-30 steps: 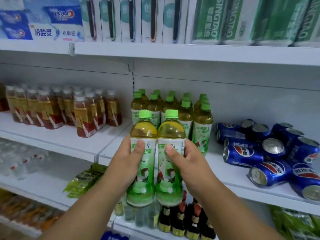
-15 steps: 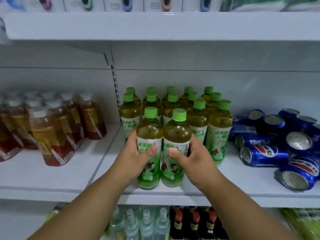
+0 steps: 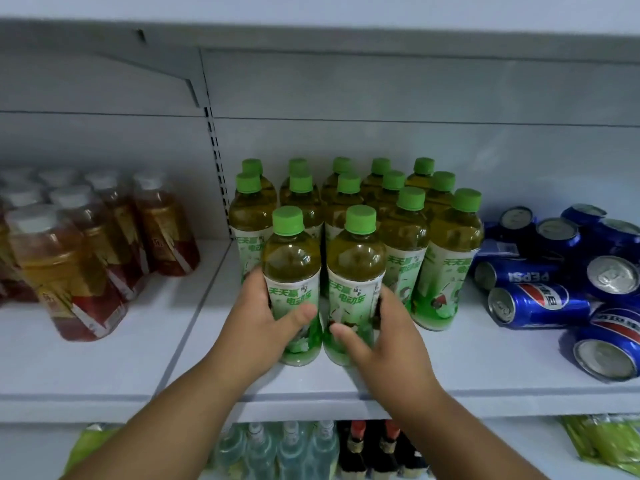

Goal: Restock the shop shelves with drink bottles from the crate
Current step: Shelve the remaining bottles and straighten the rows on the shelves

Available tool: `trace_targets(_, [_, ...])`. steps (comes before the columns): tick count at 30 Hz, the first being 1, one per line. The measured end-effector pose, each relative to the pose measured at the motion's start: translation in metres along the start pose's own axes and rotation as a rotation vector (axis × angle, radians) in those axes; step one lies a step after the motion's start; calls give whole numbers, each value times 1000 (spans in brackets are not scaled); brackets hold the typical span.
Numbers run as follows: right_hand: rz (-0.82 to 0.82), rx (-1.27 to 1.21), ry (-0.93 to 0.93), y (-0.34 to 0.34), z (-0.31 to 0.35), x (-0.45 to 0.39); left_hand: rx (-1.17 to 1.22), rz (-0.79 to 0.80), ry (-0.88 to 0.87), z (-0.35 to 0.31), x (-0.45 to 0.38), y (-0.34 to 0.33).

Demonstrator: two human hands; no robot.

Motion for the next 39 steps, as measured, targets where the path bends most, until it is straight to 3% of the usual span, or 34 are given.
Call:
trace_targets(4, [-86,106,-110,-12,-12,14,-119,91,59,19,12,3])
trace_targets(10, [-146,216,-122,-17,-10,10,-237,-5,63,24,16,0])
trace_targets(15, [-164,321,-97,-18,-7,2,-291,-21,4,21,9,-4])
trace_targets(19, [-203,610,60,-11,-3,-1,-310,-33,-13,21,8,-5])
trace_targets(27, [40,763,-85,-3,-4,-18,-347,-110,-52,23,9,-8])
trace_targets(39, [3,763,-109,-8,-5,-24,-406,-73,-82,24,-9,-9])
Point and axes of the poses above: each hand's wrist, its own x-axis away from the middle knuckle, its own y-axis out of the back of the hand, z = x × y, the point moved 2 cm from there along -x, towards the middle knuckle, and after that the axes turned 8 degrees about x, right-handed, at the moved point
